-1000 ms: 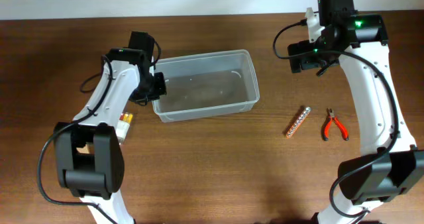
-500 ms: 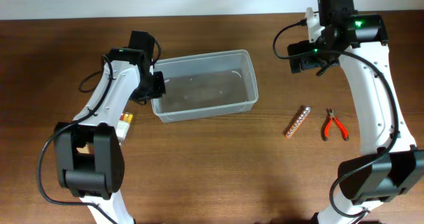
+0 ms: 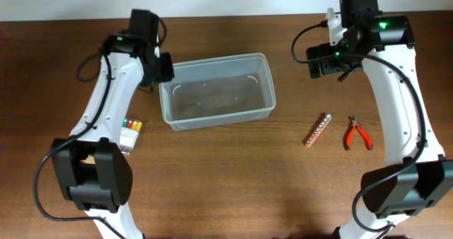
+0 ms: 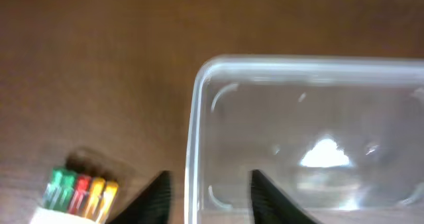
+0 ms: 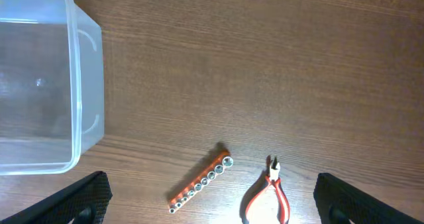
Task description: Pack container
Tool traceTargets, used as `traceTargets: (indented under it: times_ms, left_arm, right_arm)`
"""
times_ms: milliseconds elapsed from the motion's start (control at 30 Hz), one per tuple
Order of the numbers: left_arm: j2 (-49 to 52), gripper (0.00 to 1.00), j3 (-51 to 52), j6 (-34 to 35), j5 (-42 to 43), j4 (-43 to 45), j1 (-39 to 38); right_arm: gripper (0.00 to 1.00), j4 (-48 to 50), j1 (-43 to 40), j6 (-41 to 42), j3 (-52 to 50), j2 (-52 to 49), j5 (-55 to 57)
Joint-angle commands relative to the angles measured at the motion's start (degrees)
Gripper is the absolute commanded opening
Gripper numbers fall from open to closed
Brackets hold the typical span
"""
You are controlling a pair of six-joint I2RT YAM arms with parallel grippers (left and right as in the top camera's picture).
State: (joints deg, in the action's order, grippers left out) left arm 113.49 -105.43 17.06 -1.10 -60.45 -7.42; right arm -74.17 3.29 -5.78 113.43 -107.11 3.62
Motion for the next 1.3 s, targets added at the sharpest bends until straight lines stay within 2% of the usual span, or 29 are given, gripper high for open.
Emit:
traceTargets:
  times_ms: [0, 133, 167, 233, 333, 367, 433, 533, 600, 767, 800, 833, 933, 1100, 1267]
  left_arm:
    - [-0.8, 0.66, -6.0, -0.5, -0.2, -0.5, 1.3]
    - [-0.8, 0.71, -8.3, -0.5, -0.3, -0.5, 4.7]
    - [-0.8, 0.76, -8.3, -0.5, -0.2, -0.5, 5.7]
    - [-0.8, 0.8, -8.3, -0.5, -0.2, -0.9, 8.0]
    - [-0.8, 0.81, -8.3, -0.5, -0.2, -0.9, 11.3]
    - [-0.8, 0.82, -8.3, -0.5, -0.2, -1.0, 12.3]
    - [-0.8, 0.82, -8.3, -0.5, -0.2, -1.6, 14.1]
    - [-0.8, 0.83, -8.3, -0.5, -0.2, -2.2, 15.5]
    - [-0.8, 0.87, -8.3, -0.5, -0.3, -2.3, 15.6]
    - [-0.8, 0.87, -8.3, -0.5, -0.2, -2.5, 15.6]
    - [-0.8, 0.87, -8.3, -0.5, -0.2, -2.6, 15.6]
    - [-0.8, 0.92, -8.3, -0.5, -0.2, -2.8, 15.6]
    - [-0.8, 0.92, -8.3, -0.5, -0.2, -3.7, 15.6]
    - [-0.8, 0.93, -8.3, -0.5, -0.2, -5.0, 15.6]
    - [-0.8, 0.93, -8.3, -0.5, -0.2, -5.2, 15.6]
  right_arm:
    - [0.99, 0.0, -1.3, 0.2, 1.1, 0.0, -0.1]
    - [0.99, -0.7, -5.6, 2.7, 1.1, 0.0, -0.1]
    - [0.99, -1.2, -6.9, 3.3, 1.1, 0.0, -0.2]
    - [0.99, -2.6, -10.1, 3.3, 1.1, 0.0, -0.4]
    - [1.0, -3.3, -13.9, 3.3, 1.1, 0.0, -3.8]
    - [0.95, -3.5, -14.6, 3.3, 1.0, 0.0, -4.8]
    - [0.89, -3.9, -14.9, 4.8, 0.6, 0.0, -5.6]
    - [0.84, -4.1, -14.8, 8.7, -1.6, 0.0, -5.6]
    - [0.84, -4.0, -14.8, 11.1, -4.8, 0.0, -5.6]
    - [0.84, 1.3, -14.8, 15.6, -15.8, 0.0, -6.9]
    - [0.84, 2.3, -14.8, 15.8, -17.3, 0.0, -7.5]
    - [0.84, 3.8, -14.8, 15.8, -19.6, 0.0, -8.6]
    - [0.84, 6.8, -14.5, 16.0, -24.3, 0.0, -9.2]
    - [0.84, 9.3, -12.9, 17.4, -26.7, 0.0, -9.2]
    - [0.79, 11.7, -9.3, 23.7, -26.8, 0.0, -9.0]
